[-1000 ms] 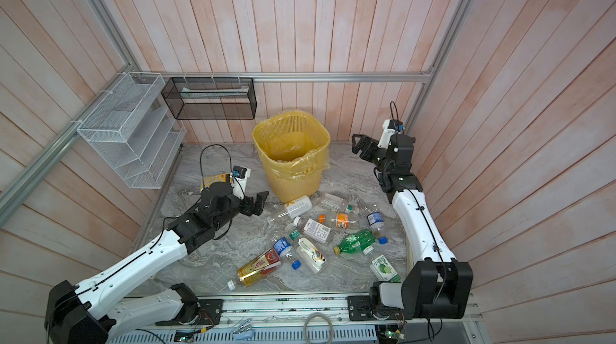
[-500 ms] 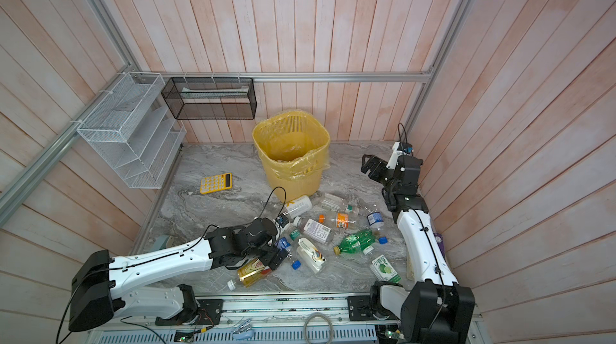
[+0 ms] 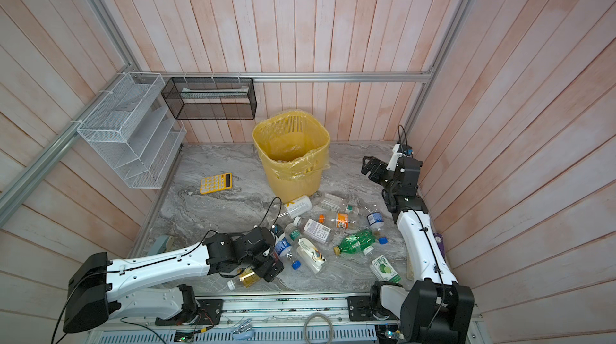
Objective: Throw the plastic bottles in the bin
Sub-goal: Pick up the plastic bottle from the bottom-center of the table.
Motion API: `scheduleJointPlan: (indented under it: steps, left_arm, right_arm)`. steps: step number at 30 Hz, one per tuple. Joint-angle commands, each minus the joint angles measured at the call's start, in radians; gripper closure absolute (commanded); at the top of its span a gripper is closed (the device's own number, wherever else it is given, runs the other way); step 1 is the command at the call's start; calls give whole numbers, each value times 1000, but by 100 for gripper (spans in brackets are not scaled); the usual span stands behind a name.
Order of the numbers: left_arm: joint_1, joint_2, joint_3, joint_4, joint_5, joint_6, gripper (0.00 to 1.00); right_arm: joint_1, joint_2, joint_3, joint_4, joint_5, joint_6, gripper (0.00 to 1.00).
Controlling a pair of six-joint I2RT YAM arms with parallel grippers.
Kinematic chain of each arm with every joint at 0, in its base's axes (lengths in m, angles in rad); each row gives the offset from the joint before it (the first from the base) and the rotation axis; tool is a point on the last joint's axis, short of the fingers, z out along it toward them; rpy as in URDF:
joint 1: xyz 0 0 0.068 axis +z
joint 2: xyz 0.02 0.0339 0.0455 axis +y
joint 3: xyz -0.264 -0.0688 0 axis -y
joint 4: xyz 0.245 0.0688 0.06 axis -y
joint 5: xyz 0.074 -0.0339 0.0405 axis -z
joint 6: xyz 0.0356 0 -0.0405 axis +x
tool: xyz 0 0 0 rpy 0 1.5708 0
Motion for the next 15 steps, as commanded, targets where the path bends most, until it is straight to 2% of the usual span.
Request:
scheduleJointPlan:
  steps: [1,15]
  left_arm:
    - [-2,9,-32,-8,-4,-37,4]
    - [-3,111,-73,49,9,-27,15]
  right_arm:
    - [-9,5,-23,12,17,13,2]
    - [-13,0,-42,29,18,28,1]
